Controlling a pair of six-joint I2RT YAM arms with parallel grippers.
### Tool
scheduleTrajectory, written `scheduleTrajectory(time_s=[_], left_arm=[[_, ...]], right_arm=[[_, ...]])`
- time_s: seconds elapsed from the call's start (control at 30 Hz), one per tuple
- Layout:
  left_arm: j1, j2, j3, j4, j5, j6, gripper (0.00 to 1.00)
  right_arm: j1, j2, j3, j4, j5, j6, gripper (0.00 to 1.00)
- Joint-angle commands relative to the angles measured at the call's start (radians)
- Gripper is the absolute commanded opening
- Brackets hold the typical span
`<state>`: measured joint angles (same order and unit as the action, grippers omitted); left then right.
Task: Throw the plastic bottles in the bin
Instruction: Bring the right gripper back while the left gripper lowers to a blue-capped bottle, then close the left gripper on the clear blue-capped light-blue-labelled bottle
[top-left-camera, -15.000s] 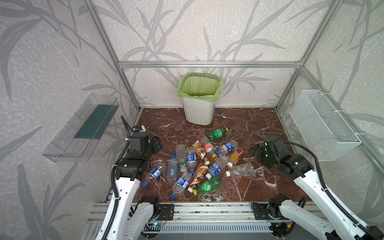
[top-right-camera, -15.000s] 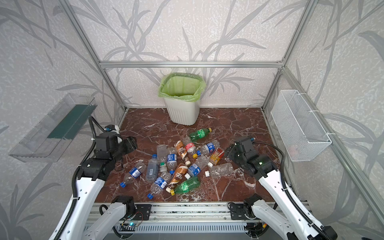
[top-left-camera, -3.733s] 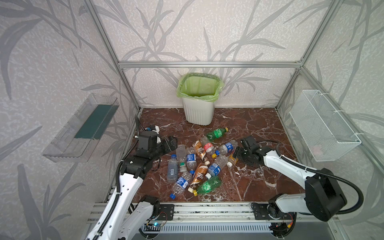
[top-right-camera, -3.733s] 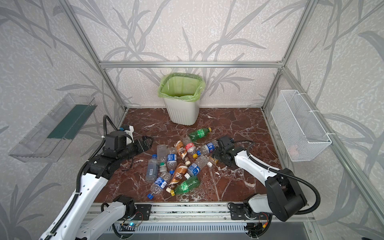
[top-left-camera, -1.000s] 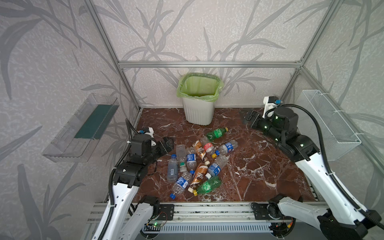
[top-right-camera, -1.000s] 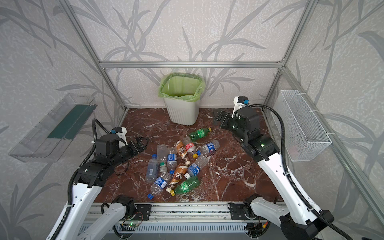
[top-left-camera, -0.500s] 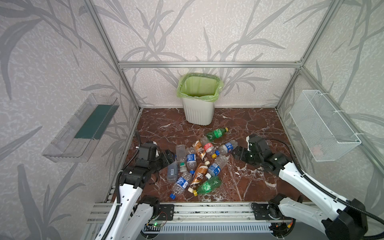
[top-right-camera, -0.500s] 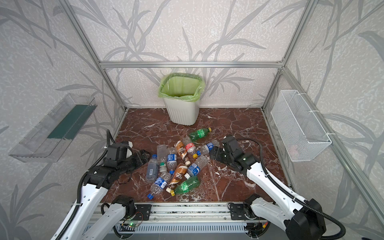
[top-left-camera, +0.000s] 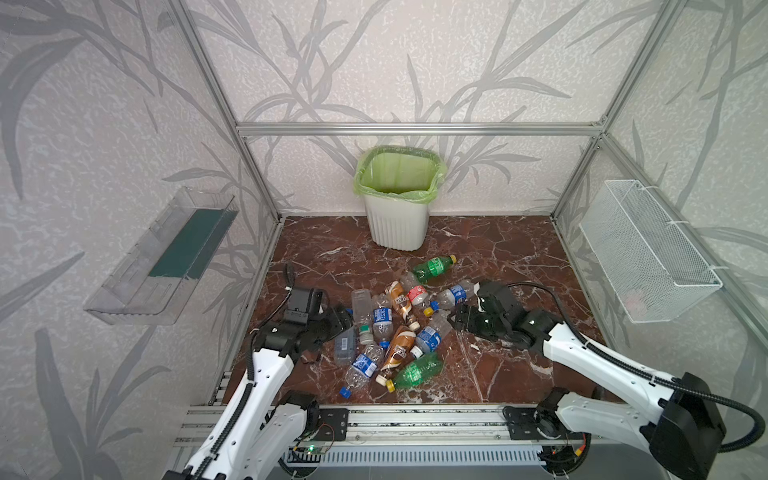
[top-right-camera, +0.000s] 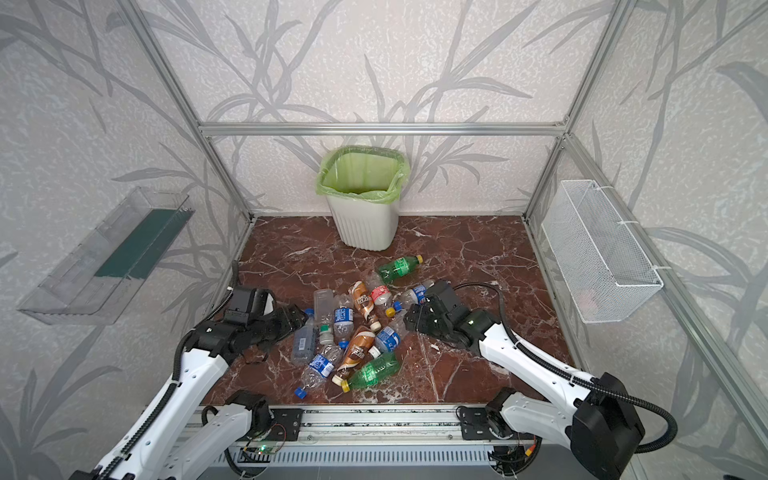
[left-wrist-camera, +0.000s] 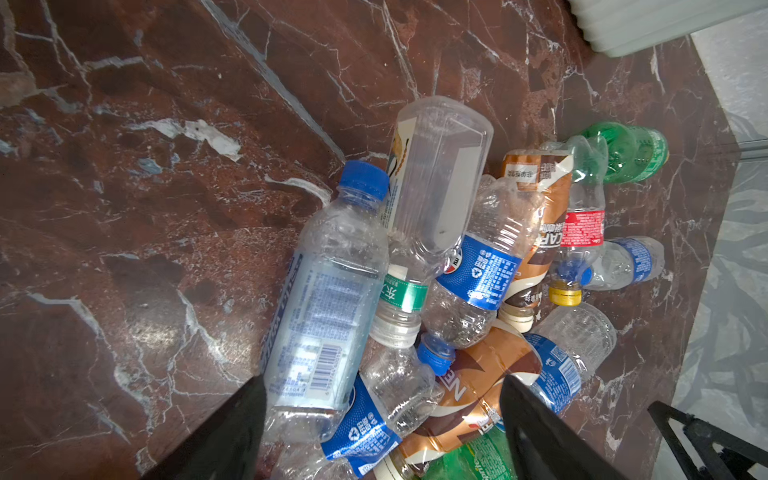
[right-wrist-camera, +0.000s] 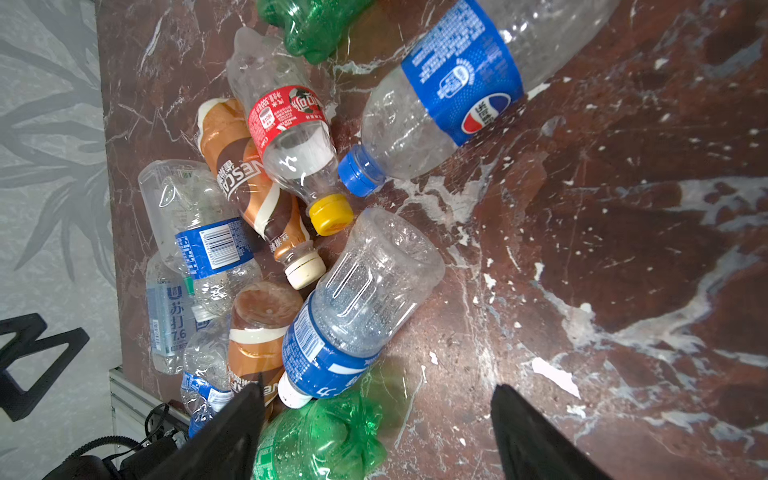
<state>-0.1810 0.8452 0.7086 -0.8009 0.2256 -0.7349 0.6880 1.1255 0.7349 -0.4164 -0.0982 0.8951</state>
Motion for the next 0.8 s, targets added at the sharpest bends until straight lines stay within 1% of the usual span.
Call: scheduleTrajectory(time_s=[0.0,0.23,0.43,0.57,0.77], left_arm=[[-0.008,0.033,-0.024,0.015,-0.025,-0.004,0.87],[-0.029,0.155,-0.038,0.041,-0.024,0.015,0.89],[-0.052,0.199,-0.052,0.054,-0.047,0.017,0.89],[-0.056,0.223,-0.081,0.086,-0.031,-0.001,0.88],[-0.06,0.254,-0.096,0.099,-0.042,-0.002,0.88]], right_arm=[[0.008,0.003,-0.011,0.016,0.003,0.016,0.86],[0.012,-0.005,-0.011,0.007,0.016,0.018,0.85],[0.012,-0.01,-0.013,-0.002,0.026,0.016,0.85],[0.012,-0.011,-0.018,0.0,0.031,0.018,0.85],[0.012,-0.01,-0.019,0.002,0.034,0.015,0.85]])
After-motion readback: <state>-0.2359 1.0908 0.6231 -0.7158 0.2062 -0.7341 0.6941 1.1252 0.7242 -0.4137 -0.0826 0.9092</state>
